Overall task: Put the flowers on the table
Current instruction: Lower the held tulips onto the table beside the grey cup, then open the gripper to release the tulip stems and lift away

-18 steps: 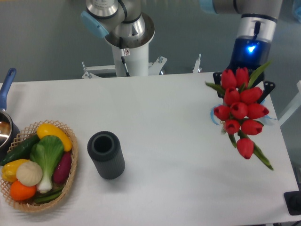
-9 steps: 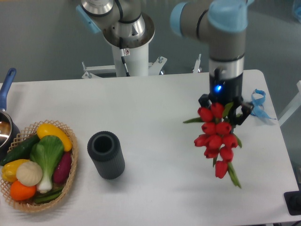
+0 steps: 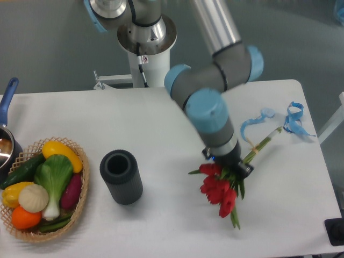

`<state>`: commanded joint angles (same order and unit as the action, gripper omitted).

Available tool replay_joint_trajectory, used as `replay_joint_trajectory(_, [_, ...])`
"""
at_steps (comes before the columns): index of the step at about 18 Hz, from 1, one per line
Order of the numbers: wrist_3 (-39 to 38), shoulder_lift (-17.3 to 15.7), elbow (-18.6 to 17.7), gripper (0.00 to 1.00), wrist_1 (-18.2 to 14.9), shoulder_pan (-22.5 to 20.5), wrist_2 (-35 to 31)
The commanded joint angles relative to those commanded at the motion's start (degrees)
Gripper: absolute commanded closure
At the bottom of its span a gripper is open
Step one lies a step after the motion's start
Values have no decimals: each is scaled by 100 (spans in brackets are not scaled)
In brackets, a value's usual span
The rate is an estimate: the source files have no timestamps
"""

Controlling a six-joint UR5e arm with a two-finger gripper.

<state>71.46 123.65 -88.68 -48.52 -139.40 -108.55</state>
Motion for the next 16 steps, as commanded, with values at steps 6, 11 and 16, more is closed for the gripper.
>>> replay_joint_trajectory(6, [-18, 221, 9, 62, 9, 26, 18])
replay_joint_trajectory(11, [62, 63, 0, 0, 9, 18, 96])
replay_joint_trajectory(16, [44, -796, -26, 0, -87, -114, 517])
